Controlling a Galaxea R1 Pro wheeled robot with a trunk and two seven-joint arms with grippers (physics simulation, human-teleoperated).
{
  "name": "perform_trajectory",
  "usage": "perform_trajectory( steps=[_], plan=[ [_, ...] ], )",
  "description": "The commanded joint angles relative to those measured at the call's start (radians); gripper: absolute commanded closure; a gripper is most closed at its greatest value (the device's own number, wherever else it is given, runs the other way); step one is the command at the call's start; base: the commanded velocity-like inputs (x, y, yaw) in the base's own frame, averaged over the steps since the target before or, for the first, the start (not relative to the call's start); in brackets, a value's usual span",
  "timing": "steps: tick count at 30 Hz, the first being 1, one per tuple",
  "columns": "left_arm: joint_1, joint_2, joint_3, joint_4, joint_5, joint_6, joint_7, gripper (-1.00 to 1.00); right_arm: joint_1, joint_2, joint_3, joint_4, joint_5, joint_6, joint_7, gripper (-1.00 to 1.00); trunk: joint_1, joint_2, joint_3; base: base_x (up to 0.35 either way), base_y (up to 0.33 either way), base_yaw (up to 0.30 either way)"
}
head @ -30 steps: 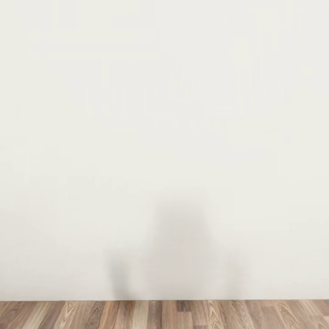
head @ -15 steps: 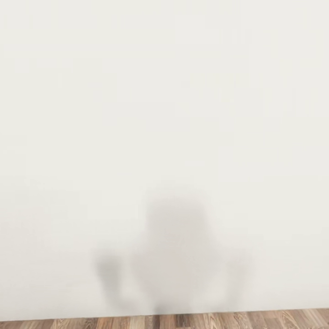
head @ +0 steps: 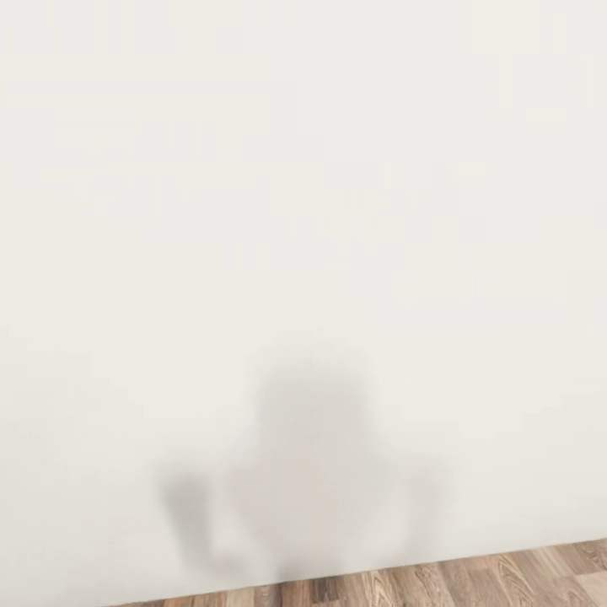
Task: In the bedroom, move the book from the bed onto either nightstand, and place the two sandals side by side next to the bed.
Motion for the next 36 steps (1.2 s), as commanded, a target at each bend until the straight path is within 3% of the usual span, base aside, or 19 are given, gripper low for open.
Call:
perform_trajectory(
  steps=[1, 36],
  plan=[
    [0.0, 0.0, -0.005, 0.0, -0.006, -0.008, 0.001, -1.0, -0.001, -0.001, -0.009, 0.002, 0.01, 0.001, 0.002, -1.0, 0.0, -0.001, -0.001, 0.0, 0.0, -0.168],
    [0.0, 0.0, -0.005, 0.0, -0.007, -0.008, 0.001, -1.0, -0.001, -0.001, -0.009, 0.002, 0.01, 0.001, 0.002, -1.0, 0.0, -0.001, -0.001, 0.0, 0.0, -0.167]
  ],
)
